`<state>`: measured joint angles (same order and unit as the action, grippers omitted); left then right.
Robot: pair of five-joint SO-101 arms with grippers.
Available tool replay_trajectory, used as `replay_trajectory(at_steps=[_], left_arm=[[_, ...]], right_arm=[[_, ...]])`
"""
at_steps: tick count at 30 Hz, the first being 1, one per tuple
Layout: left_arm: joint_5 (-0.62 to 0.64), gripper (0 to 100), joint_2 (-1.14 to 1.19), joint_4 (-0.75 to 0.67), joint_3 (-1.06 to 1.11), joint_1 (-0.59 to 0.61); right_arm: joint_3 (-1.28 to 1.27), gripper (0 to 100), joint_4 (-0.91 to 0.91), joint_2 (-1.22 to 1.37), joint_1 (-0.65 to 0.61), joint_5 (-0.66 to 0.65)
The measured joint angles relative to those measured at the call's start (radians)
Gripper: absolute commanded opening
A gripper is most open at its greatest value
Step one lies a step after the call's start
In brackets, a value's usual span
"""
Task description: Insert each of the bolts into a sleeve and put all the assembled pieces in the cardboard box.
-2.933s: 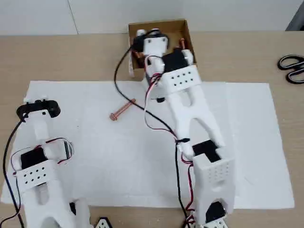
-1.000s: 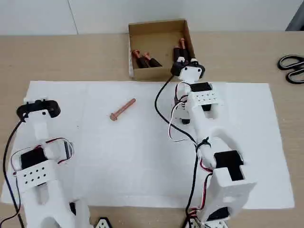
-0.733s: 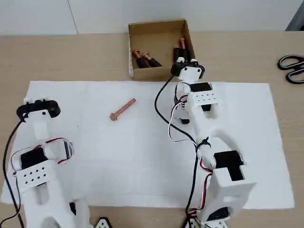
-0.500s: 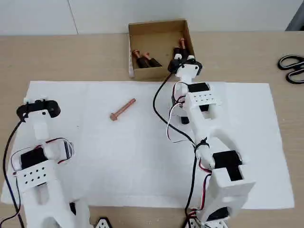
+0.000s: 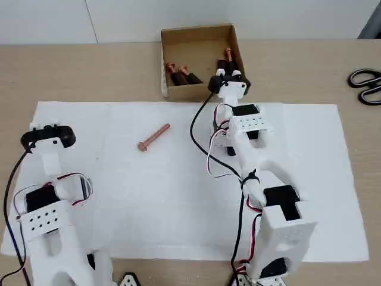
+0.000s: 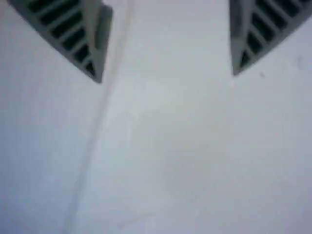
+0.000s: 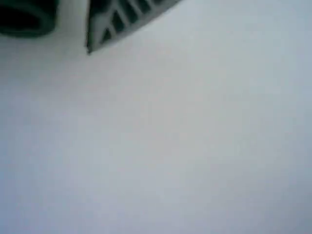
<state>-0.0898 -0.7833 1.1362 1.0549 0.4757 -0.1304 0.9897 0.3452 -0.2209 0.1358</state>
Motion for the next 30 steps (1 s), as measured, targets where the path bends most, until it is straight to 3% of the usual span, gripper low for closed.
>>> replay_trajectory(at_steps=[9,30], left_arm=[[0.0,16,0.0,0.0,0.0,0.0],[0.0,16,0.0,0.0,0.0,0.0]], right_arm=[[0.011,3.5,0.018,-0.003,0.009,-0.002],[0.015,3.5,0.344,-0.265,-0.002,0.025]])
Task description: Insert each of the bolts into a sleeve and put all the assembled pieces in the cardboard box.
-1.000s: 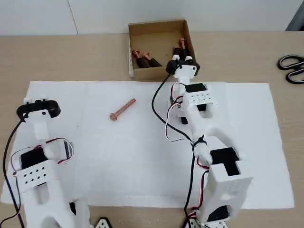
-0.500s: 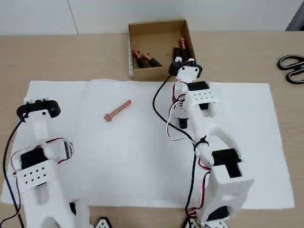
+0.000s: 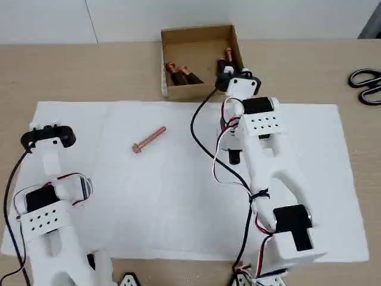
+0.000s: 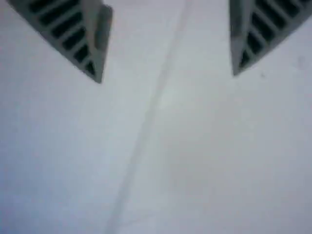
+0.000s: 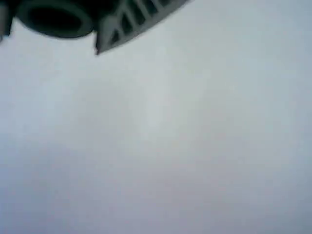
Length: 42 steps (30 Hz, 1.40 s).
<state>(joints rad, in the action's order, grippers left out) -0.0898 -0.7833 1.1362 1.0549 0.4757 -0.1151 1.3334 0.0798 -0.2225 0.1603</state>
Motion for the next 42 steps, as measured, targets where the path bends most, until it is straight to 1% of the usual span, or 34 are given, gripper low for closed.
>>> replay_trajectory(at_steps=[3,9,18,20,24,26,35,42], left_arm=[[0.0,16,0.0,0.0,0.0,0.0],[0.0,16,0.0,0.0,0.0,0.0],[0.0,16,0.0,0.0,0.0,0.0],[0.0,16,0.0,0.0,0.0,0.0],[0.0,16,0.0,0.0,0.0,0.0],[0.0,16,0.0,0.0,0.0,0.0],[0.0,16,0.0,0.0,0.0,0.0],[0.0,16,0.0,0.0,0.0,0.0]], right_arm=[[-0.009,3.5,-0.002,0.005,-0.002,0.023],[-0.009,4.0,-0.087,0.089,0.005,0.031],[-0.011,4.3,-0.097,0.121,0.0,0.031],[-0.011,7.6,-0.097,0.121,0.003,0.031],[-0.011,17.8,-0.097,0.121,0.006,0.031],[-0.009,19.4,-0.097,0.121,0.005,0.031],[-0.009,10.3,-0.08,0.121,0.005,0.031],[-0.009,9.4,-0.066,0.126,0.006,0.031]])
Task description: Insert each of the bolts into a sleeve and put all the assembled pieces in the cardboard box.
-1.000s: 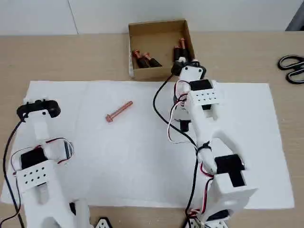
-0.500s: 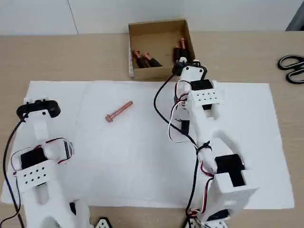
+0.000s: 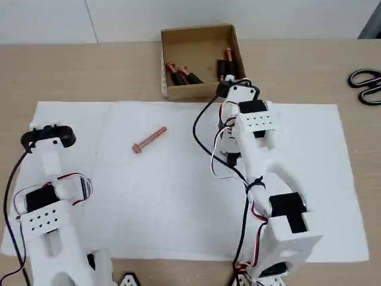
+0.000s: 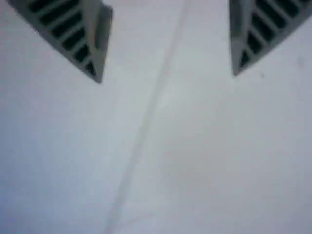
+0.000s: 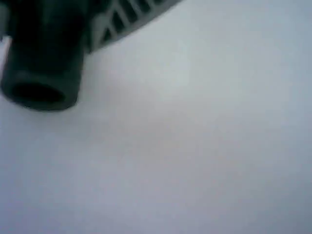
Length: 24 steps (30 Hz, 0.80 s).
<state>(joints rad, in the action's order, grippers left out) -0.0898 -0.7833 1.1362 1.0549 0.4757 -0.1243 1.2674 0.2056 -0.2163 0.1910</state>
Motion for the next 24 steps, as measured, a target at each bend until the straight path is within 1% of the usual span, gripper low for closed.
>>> replay_trajectory(at_steps=[8,24], left_arm=[[0.0,16,0.0,0.0,0.0,0.0],[0.0,16,0.0,0.0,0.0,0.0]], right_arm=[[-0.003,9.4,-0.002,0.003,-0.002,0.0],[0.015,9.7,-0.037,0.114,0.0,0.002]])
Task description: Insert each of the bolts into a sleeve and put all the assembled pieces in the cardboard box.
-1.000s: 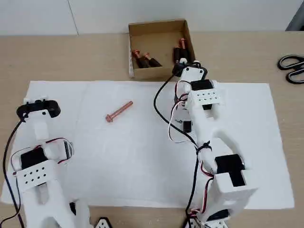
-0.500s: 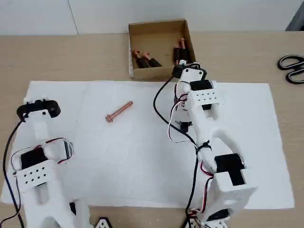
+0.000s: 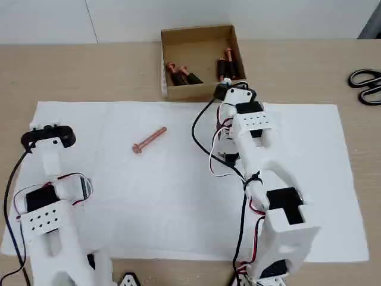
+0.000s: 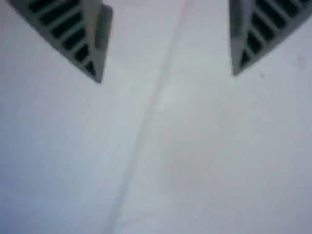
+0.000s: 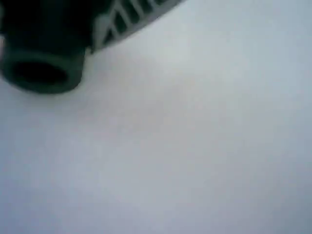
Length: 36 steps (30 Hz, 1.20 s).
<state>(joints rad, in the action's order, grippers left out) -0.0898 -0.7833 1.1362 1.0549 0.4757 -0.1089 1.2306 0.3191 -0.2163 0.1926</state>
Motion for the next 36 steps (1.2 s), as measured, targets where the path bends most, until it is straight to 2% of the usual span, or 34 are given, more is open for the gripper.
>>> replay_trajectory(at_steps=[21,28,36], left_arm=[[0.0,16,0.0,0.0,0.0,0.0],[0.0,16,0.0,0.0,0.0,0.0],[0.0,16,0.0,0.0,0.0,0.0]], right_arm=[[0.0,9.9,-0.043,0.051,-0.002,0.0],[0.002,17.8,-0.048,0.061,-0.006,0.0],[0.003,16.6,-0.054,0.063,-0.009,0.002]])
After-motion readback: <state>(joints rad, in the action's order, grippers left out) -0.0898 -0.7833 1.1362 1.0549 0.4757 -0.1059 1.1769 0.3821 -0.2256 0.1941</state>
